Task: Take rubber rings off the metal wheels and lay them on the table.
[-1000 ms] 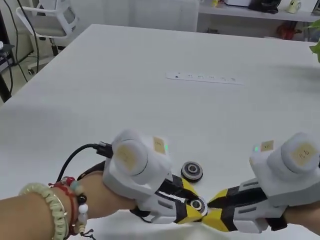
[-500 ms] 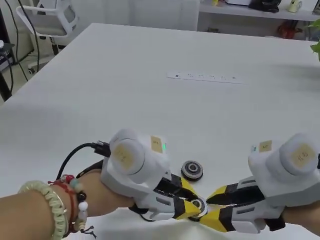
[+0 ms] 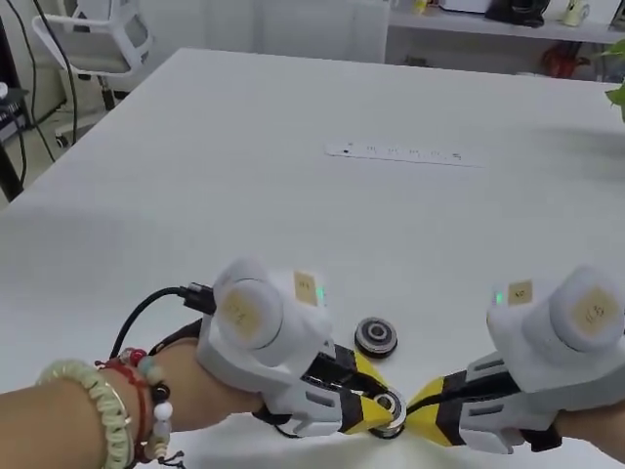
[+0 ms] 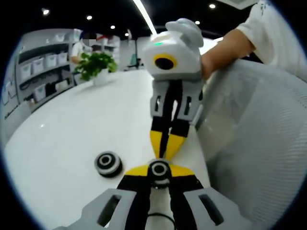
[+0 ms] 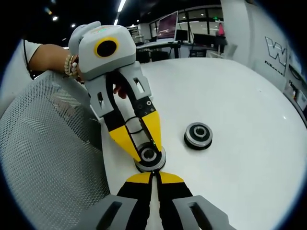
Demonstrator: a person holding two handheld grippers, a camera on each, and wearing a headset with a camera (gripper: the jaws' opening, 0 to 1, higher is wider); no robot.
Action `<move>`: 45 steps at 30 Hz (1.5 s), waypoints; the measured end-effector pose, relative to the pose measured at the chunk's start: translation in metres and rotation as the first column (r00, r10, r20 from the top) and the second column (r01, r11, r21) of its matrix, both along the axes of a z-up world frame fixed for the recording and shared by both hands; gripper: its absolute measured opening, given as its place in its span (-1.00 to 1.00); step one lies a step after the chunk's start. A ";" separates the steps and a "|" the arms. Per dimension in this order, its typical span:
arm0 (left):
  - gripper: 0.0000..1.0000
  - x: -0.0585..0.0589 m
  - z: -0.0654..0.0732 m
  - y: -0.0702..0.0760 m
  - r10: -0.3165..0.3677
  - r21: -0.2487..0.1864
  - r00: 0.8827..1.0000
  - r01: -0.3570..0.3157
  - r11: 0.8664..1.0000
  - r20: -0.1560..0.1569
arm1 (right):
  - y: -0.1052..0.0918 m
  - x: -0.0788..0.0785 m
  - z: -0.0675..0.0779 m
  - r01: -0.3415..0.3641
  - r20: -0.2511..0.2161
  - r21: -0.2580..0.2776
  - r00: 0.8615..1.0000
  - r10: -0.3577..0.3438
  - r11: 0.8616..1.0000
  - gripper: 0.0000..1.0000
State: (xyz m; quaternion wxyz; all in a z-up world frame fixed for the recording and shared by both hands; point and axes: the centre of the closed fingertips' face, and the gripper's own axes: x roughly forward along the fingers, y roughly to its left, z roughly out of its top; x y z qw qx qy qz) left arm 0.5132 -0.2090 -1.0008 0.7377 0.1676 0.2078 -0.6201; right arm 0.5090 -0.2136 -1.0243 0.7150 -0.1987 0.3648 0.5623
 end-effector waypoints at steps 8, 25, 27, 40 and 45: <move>-0.72 0.000 0.000 0.000 0.001 -0.007 1.000 -0.001 1.000 0.001 | 0.007 -0.005 0.002 0.002 -0.032 0.041 1.000 0.000 0.999 -0.68; -0.72 0.001 0.000 0.001 0.009 -0.008 1.000 -0.009 1.000 -0.001 | -0.001 -0.003 0.000 -0.046 0.033 -0.023 0.998 0.047 0.999 -0.91; -0.72 0.001 0.000 0.001 0.012 -0.009 1.000 -0.012 1.000 -0.003 | -0.001 -0.002 0.000 -0.048 0.041 -0.024 0.998 0.049 0.999 -0.97; -0.72 0.003 0.000 0.002 0.019 -0.009 1.000 -0.019 1.000 0.004 | -0.004 0.003 0.000 0.135 -0.116 -0.020 0.984 -0.136 0.991 -1.00; -0.72 0.004 0.000 0.001 0.020 -0.005 1.000 -0.020 1.000 0.013 | -0.007 0.005 0.003 0.172 -0.156 0.000 0.973 -0.170 0.985 -1.00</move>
